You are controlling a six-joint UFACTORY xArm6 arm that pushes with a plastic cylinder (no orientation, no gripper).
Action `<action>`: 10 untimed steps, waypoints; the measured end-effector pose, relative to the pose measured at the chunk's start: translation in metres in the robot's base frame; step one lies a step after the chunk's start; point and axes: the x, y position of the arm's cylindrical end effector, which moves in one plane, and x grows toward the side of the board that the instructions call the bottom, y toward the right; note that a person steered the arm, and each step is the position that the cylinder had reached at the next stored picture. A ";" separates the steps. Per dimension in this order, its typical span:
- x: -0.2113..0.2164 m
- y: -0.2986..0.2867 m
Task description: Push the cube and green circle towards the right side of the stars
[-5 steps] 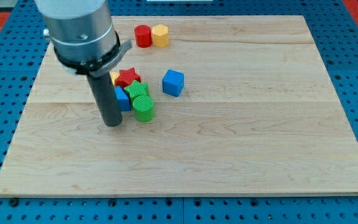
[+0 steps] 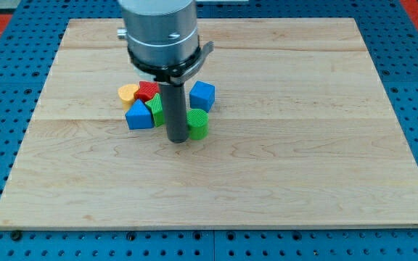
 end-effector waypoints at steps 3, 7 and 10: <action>-0.060 0.002; -0.074 0.070; -0.138 0.131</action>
